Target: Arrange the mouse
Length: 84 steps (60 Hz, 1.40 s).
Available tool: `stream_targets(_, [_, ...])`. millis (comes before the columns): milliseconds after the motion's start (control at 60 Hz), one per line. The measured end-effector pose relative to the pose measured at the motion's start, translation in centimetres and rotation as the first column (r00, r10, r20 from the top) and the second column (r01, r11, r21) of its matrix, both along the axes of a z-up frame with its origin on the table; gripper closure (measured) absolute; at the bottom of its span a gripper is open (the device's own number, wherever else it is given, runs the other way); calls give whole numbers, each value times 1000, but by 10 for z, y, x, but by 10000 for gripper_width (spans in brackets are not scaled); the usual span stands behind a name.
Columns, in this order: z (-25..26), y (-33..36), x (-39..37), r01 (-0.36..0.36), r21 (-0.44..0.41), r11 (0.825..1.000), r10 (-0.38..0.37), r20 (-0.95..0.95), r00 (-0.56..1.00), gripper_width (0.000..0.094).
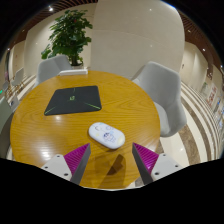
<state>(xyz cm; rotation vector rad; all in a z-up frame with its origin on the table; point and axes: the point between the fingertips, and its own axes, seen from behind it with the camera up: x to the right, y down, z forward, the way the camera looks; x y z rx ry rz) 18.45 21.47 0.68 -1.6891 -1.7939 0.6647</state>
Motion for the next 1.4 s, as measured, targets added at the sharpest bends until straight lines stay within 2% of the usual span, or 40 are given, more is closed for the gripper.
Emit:
stream_targets(200, [-18,5,-38,10,-11,1000,-9,25,1000,68])
stream_targets(500, [-27,18,-77,103,-62,993,-101,35,994,87])
stream_targets(583, [-28,18,-80,122,-59,991,-119,45,992,442])
stream_targets(683, [-27,19,-78,137,-14,990,-137,46,990,505])
stream_targets(783, [-17,15,-85,168,-34,985,-167,51,985,540])
stream_targets(867, [19,4,-106,170,-37,985,-170,3,985,546])
stream_targets(983, [72,-36,-147,141,-102,985,-147,-57,987,545])
stream_targets(1050, [89,-69,-176,105,-133,986,-117,-84,990,546])
stream_targets(1100, [90,-92,-189,72,-126,989,-84,-94,992,544])
stream_targets(1217, [65,-150,-220,-10,-140,990,-1,-76,997,547])
stream_targets(1400, [-1,-187,-230,-50,-87,995,50,4,999,547])
